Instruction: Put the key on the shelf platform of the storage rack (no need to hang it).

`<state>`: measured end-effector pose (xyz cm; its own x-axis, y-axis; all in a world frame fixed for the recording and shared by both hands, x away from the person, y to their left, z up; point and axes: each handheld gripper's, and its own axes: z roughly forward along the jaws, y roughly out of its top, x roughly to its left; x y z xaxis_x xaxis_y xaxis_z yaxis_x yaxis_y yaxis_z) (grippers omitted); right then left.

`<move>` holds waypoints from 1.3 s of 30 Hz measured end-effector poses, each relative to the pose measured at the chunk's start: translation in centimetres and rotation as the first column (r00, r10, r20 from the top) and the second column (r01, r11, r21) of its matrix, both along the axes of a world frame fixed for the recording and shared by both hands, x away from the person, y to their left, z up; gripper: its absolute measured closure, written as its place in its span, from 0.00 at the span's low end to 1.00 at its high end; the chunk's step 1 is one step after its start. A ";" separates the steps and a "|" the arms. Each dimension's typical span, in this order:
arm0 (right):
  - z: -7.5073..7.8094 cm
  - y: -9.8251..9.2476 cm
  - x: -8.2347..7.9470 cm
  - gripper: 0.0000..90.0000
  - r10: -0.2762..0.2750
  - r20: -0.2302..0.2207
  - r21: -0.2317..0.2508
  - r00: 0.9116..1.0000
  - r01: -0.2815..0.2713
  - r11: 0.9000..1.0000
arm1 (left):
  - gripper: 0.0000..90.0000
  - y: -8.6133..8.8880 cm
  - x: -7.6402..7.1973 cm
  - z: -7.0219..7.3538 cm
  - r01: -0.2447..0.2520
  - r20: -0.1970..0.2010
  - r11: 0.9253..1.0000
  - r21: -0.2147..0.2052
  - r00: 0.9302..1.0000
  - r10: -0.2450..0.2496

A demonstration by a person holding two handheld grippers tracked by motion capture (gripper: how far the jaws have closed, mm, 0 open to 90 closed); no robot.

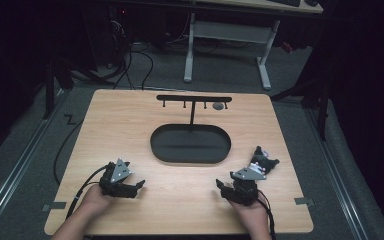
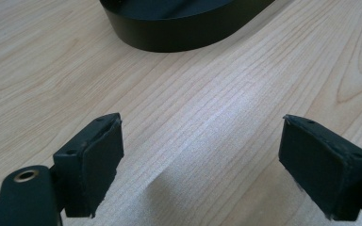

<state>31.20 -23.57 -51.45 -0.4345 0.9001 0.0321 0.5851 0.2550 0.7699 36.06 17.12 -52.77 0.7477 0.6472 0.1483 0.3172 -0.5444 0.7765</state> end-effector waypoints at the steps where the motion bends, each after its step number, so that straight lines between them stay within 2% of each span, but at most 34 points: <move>1: 0.0 0.0 0.0 0.41 -0.001 -0.003 0.000 1.000 0.001 1.000 | 0.17 0.0 0.0 0.0 0.001 0.000 1.000 0.000 1.000 -0.001; 10: -0.2 0.3 0.3 0.40 0.004 -0.010 0.003 1.000 -0.004 1.000 | 0.17 0.2 -0.3 0.0 0.005 0.016 1.000 -0.007 1.000 -0.005; 17: -0.2 0.2 0.4 0.37 -0.010 -0.012 -0.001 1.000 0.010 1.000 | 0.17 0.1 -0.2 0.0 0.004 0.011 1.000 -0.006 1.000 -0.004; 32: -0.2 0.2 0.3 0.37 -0.022 -0.007 0.003 1.000 0.022 1.000 | 0.17 0.1 -0.2 0.0 0.005 0.010 1.000 -0.003 1.000 -0.005; 37: -0.1 -0.1 0.2 0.42 -0.046 0.008 -0.002 0.999 0.046 0.999 | 0.17 0.1 -0.2 0.0 0.004 0.010 1.000 -0.003 1.000 -0.004; 39: -0.1 -0.5 0.3 0.51 -0.060 0.010 0.009 0.998 0.060 0.998 | 0.17 0.1 -0.2 0.0 0.005 0.010 1.000 -0.003 1.000 -0.004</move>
